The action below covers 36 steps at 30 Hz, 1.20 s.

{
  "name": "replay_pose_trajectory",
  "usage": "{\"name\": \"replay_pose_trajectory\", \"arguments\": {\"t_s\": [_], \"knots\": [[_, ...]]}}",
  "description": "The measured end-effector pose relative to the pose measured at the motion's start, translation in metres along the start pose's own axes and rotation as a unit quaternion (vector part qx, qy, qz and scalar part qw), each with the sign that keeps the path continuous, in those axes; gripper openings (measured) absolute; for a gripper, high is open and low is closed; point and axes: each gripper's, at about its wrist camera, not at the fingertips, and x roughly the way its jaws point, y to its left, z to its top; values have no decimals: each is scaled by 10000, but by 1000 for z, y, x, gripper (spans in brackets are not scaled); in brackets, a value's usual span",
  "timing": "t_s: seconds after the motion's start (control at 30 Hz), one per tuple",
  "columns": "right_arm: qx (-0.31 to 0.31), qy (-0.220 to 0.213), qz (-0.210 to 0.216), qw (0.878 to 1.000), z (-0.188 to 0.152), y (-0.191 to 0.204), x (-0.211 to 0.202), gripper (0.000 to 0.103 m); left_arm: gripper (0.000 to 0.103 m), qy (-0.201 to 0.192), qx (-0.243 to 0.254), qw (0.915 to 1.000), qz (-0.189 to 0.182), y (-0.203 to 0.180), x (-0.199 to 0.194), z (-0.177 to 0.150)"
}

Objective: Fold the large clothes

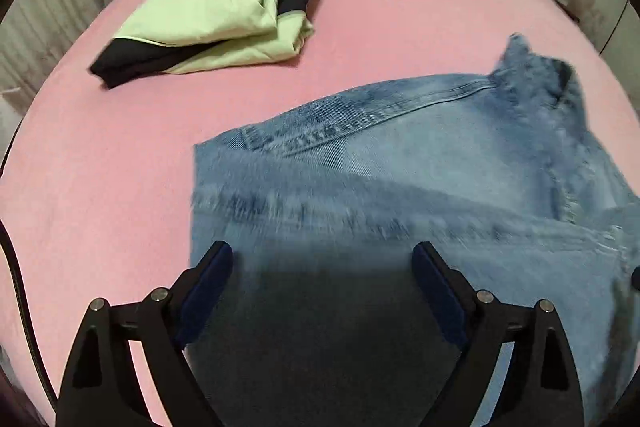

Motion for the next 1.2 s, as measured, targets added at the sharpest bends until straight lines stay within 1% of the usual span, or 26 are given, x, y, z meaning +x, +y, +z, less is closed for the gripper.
{"name": "replay_pose_trajectory", "arguments": {"t_s": [0.07,0.13,0.2,0.27,0.3,0.37,0.4,0.47,0.53,0.57,0.73,0.8,0.83,1.0,1.1,1.2], "knots": [[-162,-18,46,9999,-17,13,-15,2,91,-126,-98,9999,25,7,-23,-16],[-215,-25,-2,9998,-37,11,-27,2,91,-171,-236,9995,106,12,-38,-36],[-183,112,-114,9997,-56,2,-27,2,91,-39,-362,9991,200,18,-41,-57],[-1,368,-268,9990,-71,-15,-17,2,91,197,-411,9983,356,24,-32,-73],[68,365,-291,9989,-76,-22,-15,2,90,211,-399,9983,373,26,-30,-80],[171,375,-383,9984,-81,-38,-15,0,90,9,-237,9987,456,25,-29,-87],[240,413,-309,9984,-82,-44,-16,0,90,8,-185,9985,516,23,-28,-87],[295,477,-310,9979,-79,-53,-19,0,90,24,-138,9980,623,20,-29,-84],[248,478,-369,9979,-75,-56,-28,0,90,72,-181,9977,645,18,-35,-82],[217,442,-397,9980,-73,-56,-35,2,90,82,-221,9978,626,16,-44,-80],[222,185,-377,9989,-66,-56,-80,2,91,-92,-129,9986,499,10,-86,-73],[268,128,-323,9990,-64,-55,-97,3,95,-66,-37,9992,403,7,-105,-69],[298,90,-281,9991,-64,-54,-105,3,95,-67,-4,9993,367,6,-113,-68],[388,-43,-195,9990,-68,-46,-135,3,96,-116,153,9998,21,-3,-157,-69],[499,-163,-79,9986,-73,-40,-151,3,96,-225,228,9994,-155,-6,-181,-72],[615,-281,-57,9977,-81,-32,-166,13,96,-253,209,9988,-350,-5,-200,-76]]}}
